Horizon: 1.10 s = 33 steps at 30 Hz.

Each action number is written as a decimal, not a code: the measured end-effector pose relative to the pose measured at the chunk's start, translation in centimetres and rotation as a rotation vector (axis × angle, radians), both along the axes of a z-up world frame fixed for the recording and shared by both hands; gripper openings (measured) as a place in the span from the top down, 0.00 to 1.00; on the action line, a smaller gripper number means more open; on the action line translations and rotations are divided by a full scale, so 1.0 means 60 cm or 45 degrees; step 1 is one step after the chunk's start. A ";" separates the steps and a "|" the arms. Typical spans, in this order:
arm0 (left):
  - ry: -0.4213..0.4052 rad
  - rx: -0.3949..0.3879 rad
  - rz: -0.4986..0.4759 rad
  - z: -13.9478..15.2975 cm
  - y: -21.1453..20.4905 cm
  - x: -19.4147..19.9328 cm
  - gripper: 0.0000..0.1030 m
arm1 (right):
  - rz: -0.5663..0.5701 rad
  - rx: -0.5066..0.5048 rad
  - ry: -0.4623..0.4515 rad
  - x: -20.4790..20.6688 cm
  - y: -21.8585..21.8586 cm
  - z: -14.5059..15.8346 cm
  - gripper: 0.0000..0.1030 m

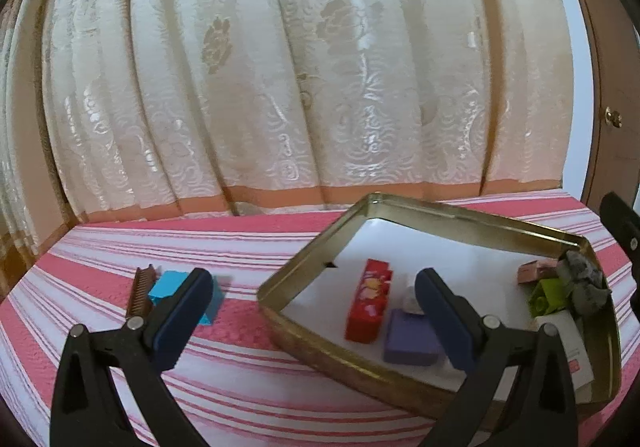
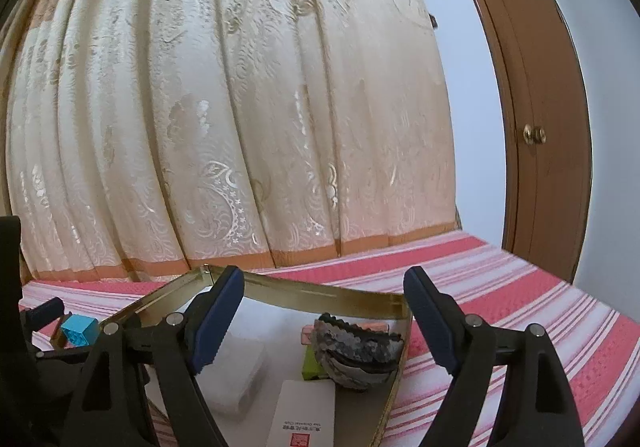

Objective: Organize rigid objects
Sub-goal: 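Withdraw both open tools from the tray toward the comb and brick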

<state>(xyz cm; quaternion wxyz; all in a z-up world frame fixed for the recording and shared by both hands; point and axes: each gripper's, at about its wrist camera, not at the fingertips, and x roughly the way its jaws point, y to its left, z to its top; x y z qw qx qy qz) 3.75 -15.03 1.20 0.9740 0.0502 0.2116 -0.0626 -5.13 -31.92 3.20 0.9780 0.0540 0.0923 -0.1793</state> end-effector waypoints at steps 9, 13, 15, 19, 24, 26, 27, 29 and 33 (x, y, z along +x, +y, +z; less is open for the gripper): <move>-0.001 -0.033 0.035 0.000 0.050 0.000 0.01 | -0.044 0.017 -0.013 -0.006 0.008 0.000 0.18; -0.001 -0.042 0.053 0.000 0.073 0.002 0.01 | -0.050 0.027 -0.003 -0.005 0.018 -0.002 0.19; 0.001 -0.048 0.063 0.000 0.084 0.004 0.01 | -0.054 0.023 0.005 -0.002 0.025 -0.002 0.19; 0.005 -0.056 0.086 -0.001 0.108 0.008 0.01 | -0.065 0.004 0.006 0.000 0.044 -0.003 0.19; 0.013 -0.061 0.106 -0.002 0.131 0.016 0.01 | -0.044 0.043 0.005 0.009 0.074 -0.005 0.19; 0.014 -0.060 0.113 -0.003 0.142 0.019 0.01 | -0.024 0.035 0.019 0.018 0.094 -0.007 0.19; 0.013 -0.059 0.118 -0.003 0.148 0.020 0.01 | -0.016 0.031 0.020 0.021 0.101 -0.006 0.18; 0.011 -0.055 0.129 -0.003 0.160 0.023 0.01 | 0.004 0.022 0.022 0.026 0.121 -0.006 0.18; 0.018 -0.060 0.151 -0.004 0.183 0.030 0.01 | 0.041 0.010 0.040 0.042 0.155 -0.008 0.18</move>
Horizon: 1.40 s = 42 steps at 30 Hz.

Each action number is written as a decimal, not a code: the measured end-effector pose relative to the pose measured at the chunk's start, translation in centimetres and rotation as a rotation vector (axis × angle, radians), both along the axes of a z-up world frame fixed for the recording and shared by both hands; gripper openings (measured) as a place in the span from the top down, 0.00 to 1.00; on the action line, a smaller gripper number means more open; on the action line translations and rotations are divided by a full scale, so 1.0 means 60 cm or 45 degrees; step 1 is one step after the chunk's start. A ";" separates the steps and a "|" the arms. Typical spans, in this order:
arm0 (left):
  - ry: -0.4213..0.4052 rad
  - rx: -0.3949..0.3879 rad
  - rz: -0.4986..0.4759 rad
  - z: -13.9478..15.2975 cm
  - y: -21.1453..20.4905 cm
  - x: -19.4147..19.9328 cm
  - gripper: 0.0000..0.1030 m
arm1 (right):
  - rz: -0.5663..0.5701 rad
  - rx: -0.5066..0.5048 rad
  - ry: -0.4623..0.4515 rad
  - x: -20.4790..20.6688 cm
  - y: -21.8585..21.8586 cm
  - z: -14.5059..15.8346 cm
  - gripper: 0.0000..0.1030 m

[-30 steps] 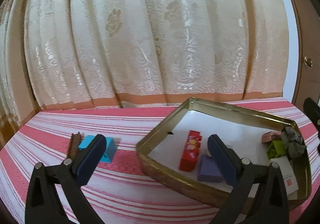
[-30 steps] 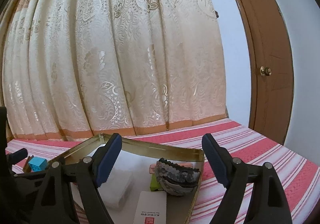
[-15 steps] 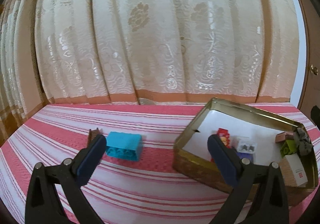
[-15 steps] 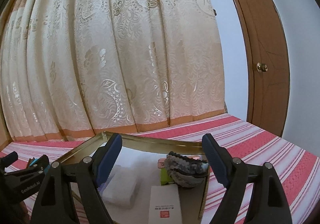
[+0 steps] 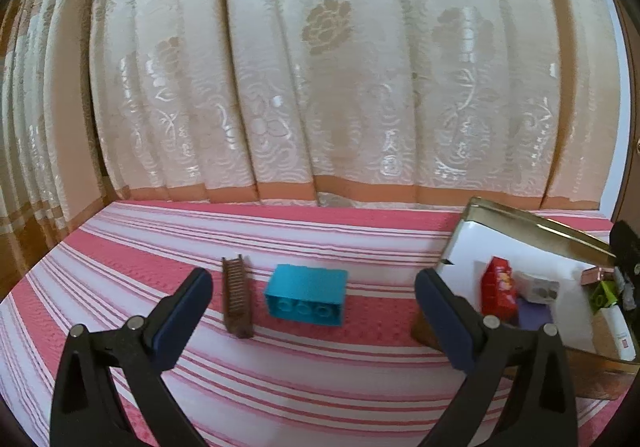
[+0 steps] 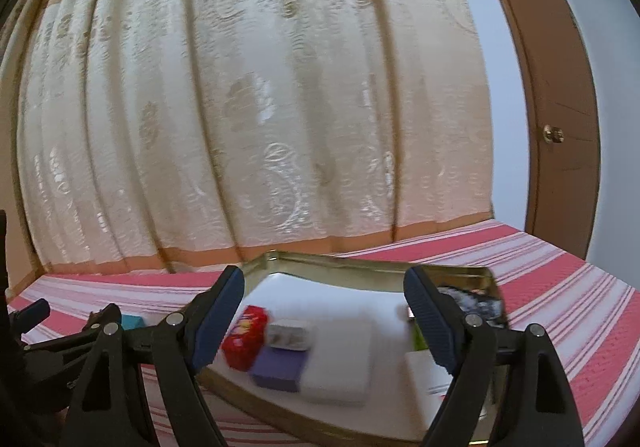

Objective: Organize rigid objects
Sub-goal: 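Withdraw both open tools from the tray toward the comb and brick, then grasp the brown comb with the left tool while the right tool grasps the blue brick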

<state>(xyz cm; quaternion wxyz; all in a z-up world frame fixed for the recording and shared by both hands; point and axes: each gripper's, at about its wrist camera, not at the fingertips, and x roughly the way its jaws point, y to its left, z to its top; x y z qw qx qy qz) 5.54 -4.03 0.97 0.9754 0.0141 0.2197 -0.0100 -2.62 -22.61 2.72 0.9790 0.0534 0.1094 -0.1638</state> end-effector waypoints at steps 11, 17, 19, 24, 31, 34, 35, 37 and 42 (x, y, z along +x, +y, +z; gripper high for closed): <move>0.033 -0.024 0.052 -0.004 0.060 0.024 0.01 | 0.070 0.019 0.022 0.036 0.064 -0.006 0.18; 0.080 -0.060 0.087 -0.009 0.103 0.044 0.01 | 0.121 0.020 0.039 0.062 0.106 -0.008 0.18; 0.096 -0.062 0.106 -0.011 0.118 0.051 0.01 | 0.132 0.016 0.039 0.069 0.117 -0.009 0.18; 0.171 -0.113 0.171 -0.023 0.169 0.076 0.01 | 0.158 0.010 0.053 0.084 0.138 -0.011 0.18; 0.240 -0.173 0.230 -0.034 0.206 0.101 0.03 | 0.205 0.024 0.061 0.084 0.142 -0.011 0.19; 0.257 -0.159 0.188 -0.034 0.193 0.106 0.03 | 0.222 0.061 0.075 0.086 0.137 -0.013 0.19; 0.257 -0.144 0.164 -0.034 0.184 0.106 0.03 | 0.227 0.071 0.079 0.086 0.135 -0.014 0.18; 0.256 -0.101 0.125 -0.033 0.166 0.107 0.03 | 0.237 0.091 0.091 0.088 0.133 -0.015 0.18; 0.350 -0.023 0.096 -0.045 0.140 0.128 0.14 | 0.252 0.114 0.112 0.092 0.132 -0.017 0.18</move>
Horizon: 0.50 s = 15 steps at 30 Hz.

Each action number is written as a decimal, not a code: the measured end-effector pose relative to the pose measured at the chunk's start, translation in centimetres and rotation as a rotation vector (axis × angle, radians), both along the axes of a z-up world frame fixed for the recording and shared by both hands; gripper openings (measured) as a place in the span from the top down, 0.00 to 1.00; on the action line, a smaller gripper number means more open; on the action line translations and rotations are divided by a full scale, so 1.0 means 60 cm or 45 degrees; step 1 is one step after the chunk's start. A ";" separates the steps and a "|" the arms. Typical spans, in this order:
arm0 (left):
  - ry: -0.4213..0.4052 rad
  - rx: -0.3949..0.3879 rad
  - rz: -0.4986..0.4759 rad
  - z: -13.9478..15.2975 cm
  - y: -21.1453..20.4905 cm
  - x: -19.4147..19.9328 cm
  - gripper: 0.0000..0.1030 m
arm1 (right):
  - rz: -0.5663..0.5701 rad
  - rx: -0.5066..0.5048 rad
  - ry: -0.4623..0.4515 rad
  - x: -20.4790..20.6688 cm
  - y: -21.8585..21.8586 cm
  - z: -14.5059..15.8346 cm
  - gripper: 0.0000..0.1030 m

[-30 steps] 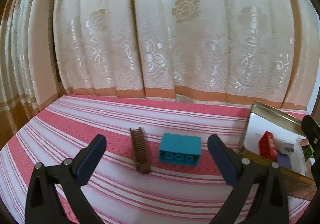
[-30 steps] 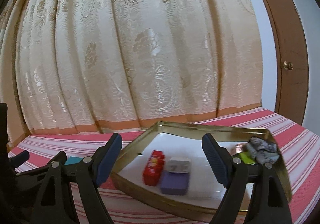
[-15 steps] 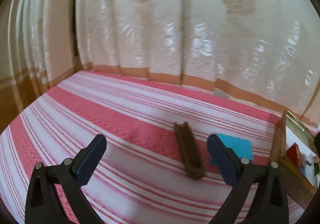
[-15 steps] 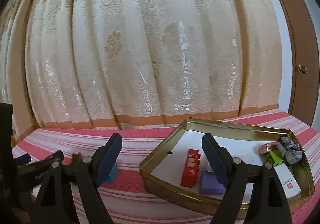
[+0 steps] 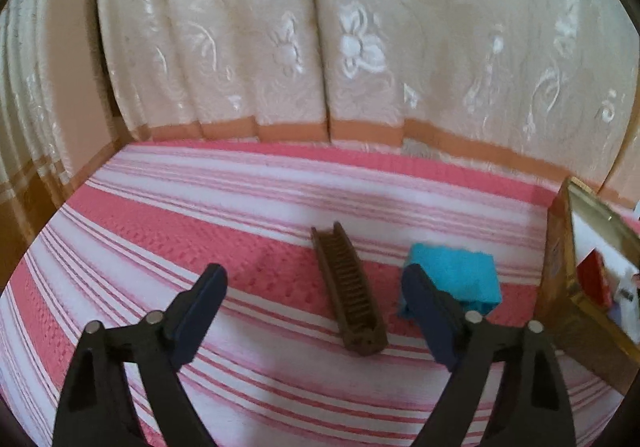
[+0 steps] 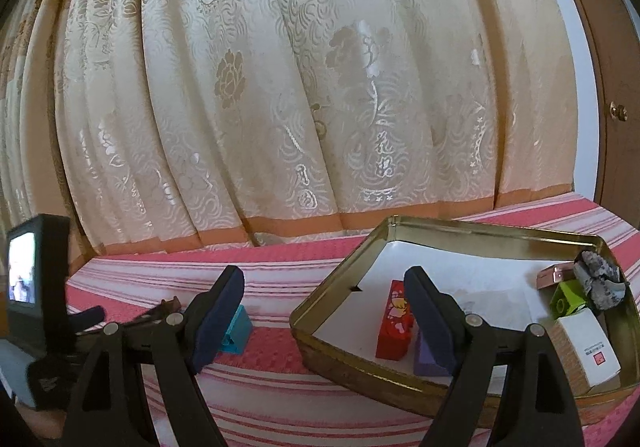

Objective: Organize rigid objects
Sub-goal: 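Grasp the brown comb with the left tool while the right tool grasps the blue brick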

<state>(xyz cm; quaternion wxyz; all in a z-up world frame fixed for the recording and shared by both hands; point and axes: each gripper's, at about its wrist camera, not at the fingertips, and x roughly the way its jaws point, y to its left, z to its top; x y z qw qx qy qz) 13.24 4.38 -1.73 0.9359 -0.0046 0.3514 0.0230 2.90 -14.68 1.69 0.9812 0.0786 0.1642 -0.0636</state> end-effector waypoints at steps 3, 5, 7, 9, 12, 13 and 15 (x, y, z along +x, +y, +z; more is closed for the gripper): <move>0.075 -0.043 0.030 -0.012 0.010 0.014 0.20 | 0.007 -0.001 0.001 -0.001 0.003 0.000 0.18; 0.131 -0.078 0.050 -0.022 0.020 0.024 0.20 | 0.011 -0.009 0.001 -0.001 0.006 0.000 0.18; 0.151 -0.143 0.052 -0.027 0.028 0.030 0.20 | 0.015 -0.021 0.001 -0.002 0.009 0.000 0.19; 0.161 -0.183 0.043 -0.031 0.029 0.034 0.20 | 0.018 -0.033 0.000 -0.002 0.013 0.001 0.19; 0.200 -0.136 0.021 -0.037 0.011 0.042 0.21 | 0.021 -0.048 0.007 0.000 0.017 0.001 0.19; 0.215 -0.088 0.020 -0.038 0.000 0.045 0.21 | 0.021 -0.052 0.011 0.001 0.018 0.000 0.19; 0.226 -0.049 0.002 -0.039 -0.009 0.047 0.21 | 0.021 -0.064 0.015 0.001 0.021 0.000 0.19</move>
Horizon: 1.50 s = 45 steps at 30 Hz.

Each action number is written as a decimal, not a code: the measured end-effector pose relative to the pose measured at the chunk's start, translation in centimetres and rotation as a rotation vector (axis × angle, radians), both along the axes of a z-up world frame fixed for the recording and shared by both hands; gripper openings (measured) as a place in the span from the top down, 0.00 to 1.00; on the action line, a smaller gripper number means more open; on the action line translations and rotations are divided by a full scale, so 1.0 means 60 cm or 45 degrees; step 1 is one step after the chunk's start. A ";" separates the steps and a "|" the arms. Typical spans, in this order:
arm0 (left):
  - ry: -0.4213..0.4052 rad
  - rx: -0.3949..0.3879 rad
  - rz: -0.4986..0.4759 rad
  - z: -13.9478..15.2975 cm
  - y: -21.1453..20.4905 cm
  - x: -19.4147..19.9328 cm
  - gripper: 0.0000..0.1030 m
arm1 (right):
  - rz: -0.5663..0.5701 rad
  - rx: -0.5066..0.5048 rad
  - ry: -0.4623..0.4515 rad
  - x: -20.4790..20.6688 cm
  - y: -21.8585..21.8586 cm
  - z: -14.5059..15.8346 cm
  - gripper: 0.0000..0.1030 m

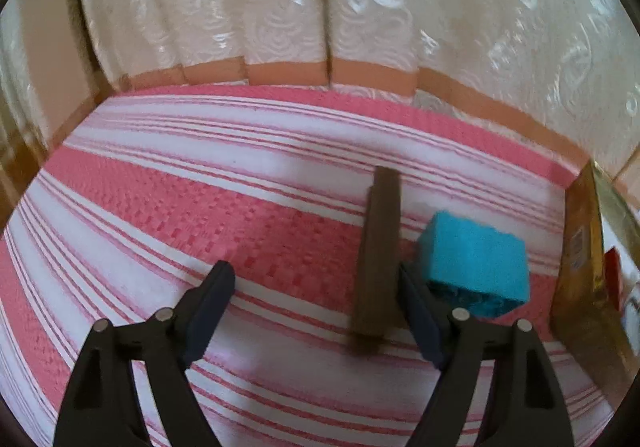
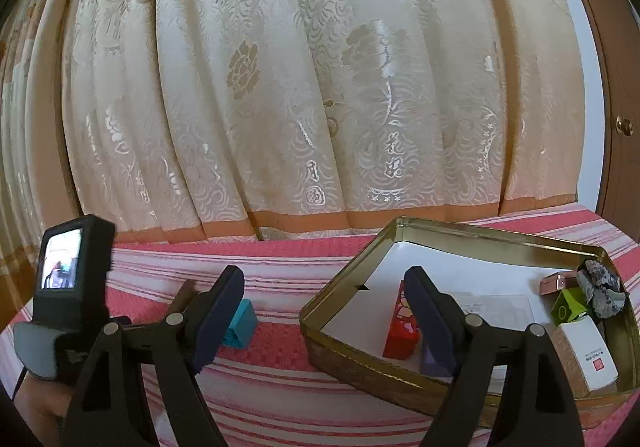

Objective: Organize rigid objects
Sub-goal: 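Grasp the brown comb with the left tool while the right tool grasps the blue brick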

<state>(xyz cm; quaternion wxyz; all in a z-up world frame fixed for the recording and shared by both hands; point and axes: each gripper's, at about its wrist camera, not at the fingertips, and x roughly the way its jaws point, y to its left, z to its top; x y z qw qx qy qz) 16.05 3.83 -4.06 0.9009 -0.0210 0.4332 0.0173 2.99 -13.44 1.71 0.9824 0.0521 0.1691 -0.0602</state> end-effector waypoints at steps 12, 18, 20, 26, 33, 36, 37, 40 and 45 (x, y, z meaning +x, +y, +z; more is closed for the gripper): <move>-0.045 -0.062 -0.018 0.007 0.015 -0.001 0.86 | 0.004 -0.049 -0.004 -0.001 0.009 0.001 0.19; -0.083 -0.022 0.015 0.014 0.031 -0.011 0.87 | 0.043 -0.049 0.031 0.017 0.025 -0.001 0.19; -0.124 0.023 0.042 0.021 0.043 -0.019 0.87 | 0.070 -0.025 0.065 0.033 0.037 -0.005 0.19; -0.179 0.113 0.175 0.030 0.094 -0.022 0.87 | 0.137 0.008 0.181 0.083 0.091 -0.021 0.19; -0.117 -0.002 0.238 0.016 0.134 -0.012 0.87 | 0.145 0.056 0.406 0.156 0.137 -0.054 0.18; -0.121 0.018 0.239 0.016 0.131 -0.013 0.87 | 0.113 0.136 0.510 0.183 0.130 -0.074 0.18; -0.122 0.025 0.239 0.016 0.129 -0.014 0.87 | 0.108 0.156 0.554 0.194 0.129 -0.083 0.18; -0.121 0.035 0.241 0.015 0.127 -0.013 0.87 | 0.101 0.155 0.637 0.215 0.136 -0.099 0.18; -0.119 0.038 0.241 0.014 0.128 -0.014 0.86 | 0.091 0.093 0.664 0.219 0.149 -0.102 0.31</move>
